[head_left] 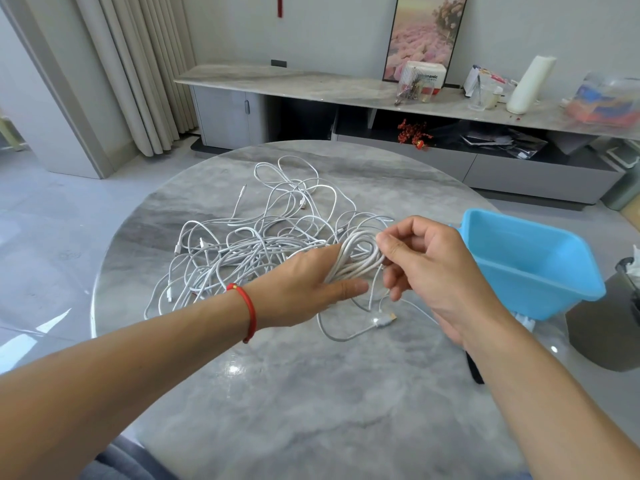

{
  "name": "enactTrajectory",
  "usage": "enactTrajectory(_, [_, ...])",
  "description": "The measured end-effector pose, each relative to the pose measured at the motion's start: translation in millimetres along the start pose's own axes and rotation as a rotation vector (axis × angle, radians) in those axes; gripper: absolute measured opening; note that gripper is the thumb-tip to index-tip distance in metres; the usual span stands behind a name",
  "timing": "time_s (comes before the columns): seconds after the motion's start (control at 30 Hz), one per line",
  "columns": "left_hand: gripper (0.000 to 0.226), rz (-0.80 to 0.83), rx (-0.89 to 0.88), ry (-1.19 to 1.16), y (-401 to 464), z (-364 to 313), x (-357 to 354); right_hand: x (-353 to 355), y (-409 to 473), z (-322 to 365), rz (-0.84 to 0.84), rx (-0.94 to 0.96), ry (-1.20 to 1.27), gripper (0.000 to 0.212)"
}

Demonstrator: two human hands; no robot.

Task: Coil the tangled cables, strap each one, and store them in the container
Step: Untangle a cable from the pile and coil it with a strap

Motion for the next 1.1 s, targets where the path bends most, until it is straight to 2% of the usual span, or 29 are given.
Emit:
enactTrajectory(0.07, [0.027,-0.02,0.034,-0.155,-0.3,1.8,-0.6,-1.0,0.2,3.8,-0.007,0.028,-0.017,0.012])
enactTrajectory(0.17, [0.033,-0.055,0.135,-0.705,1.2,2.9,-0.2,-10.9,1.5,2.4,0.027,0.027,-0.144,0.026])
enactTrajectory(0.23, [0.032,-0.066,0.147,-0.959,4.0,-1.2,7.3,-32.2,-3.2,-2.6,0.203,0.011,-0.283,0.04])
enactTrajectory(0.27, [0.032,-0.08,0.151,-1.013,4.5,-0.3,13.3,-45.9,-8.4,-7.0,0.316,-0.012,-0.311,0.047])
enactTrajectory(0.33, [0.033,-0.157,0.146,-0.949,5.5,6.7,27.3,-64.0,-19.8,-15.5,0.477,-0.056,-0.392,0.05])
enactTrajectory(0.43, [0.042,-0.304,0.167,-0.671,4.0,22.0,45.0,-66.6,-21.3,-19.4,0.502,0.005,-0.619,0.041])
enactTrajectory(0.47, [0.041,-0.329,0.193,-0.691,3.1,28.2,48.1,-66.0,-20.6,-19.0,0.511,0.034,-0.678,0.04])
enactTrajectory(0.57, [0.034,-0.302,0.206,-1.019,2.9,36.3,51.0,-64.4,-24.8,-15.5,0.589,0.087,-0.787,0.035])
enactTrajectory(0.6, [0.035,-0.289,0.211,-1.048,3.4,38.0,51.3,-63.0,-25.8,-14.5,0.603,0.104,-0.816,0.032])
enactTrajectory(0.63, [0.036,-0.282,0.23,-1.006,3.1,40.7,50.7,-60.5,-25.4,-13.7,0.604,0.122,-0.839,0.029])
enactTrajectory(0.7, [0.037,-0.269,0.287,-0.766,2.6,45.7,45.9,-53.9,-21.3,-8.8,0.561,0.17,-0.874,0.024])
enactTrajectory(0.77, [0.036,-0.182,0.333,-0.566,1.5,48.1,32.1,-48.6,-16.4,-0.1,0.479,0.251,-0.885,0.023])
enactTrajectory(0.83, [0.035,-0.033,0.354,-0.514,-1.8,44.9,13.3,-43.0,-13.3,9.8,0.364,0.319,-0.852,0.025])
enactTrajectory(0.93, [0.038,0.184,0.318,-0.565,-6.3,30.1,-8.7,-34.6,-10.3,16.9,0.213,0.364,-0.849,0.035])
enactTrajectory(1.07, [0.05,0.303,0.349,-0.691,-7.2,21.5,-17.9,-23.2,-8.2,21.1,0.101,0.342,-0.717,0.049])
enactTrajectory(1.1, [0.048,0.332,0.347,-0.72,-7.6,19.1,-18.7,-21.6,-8.6,23.3,0.089,0.354,-0.678,0.051])
Point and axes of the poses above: each hand's wrist, its own y-axis towards the middle knuckle, its own x-axis out of the back of the hand, z = x × y, the point moved 7 cm from there along y, towards the middle knuckle, and after that the axes turned 2 degrees about y, right-handed, at the moved point
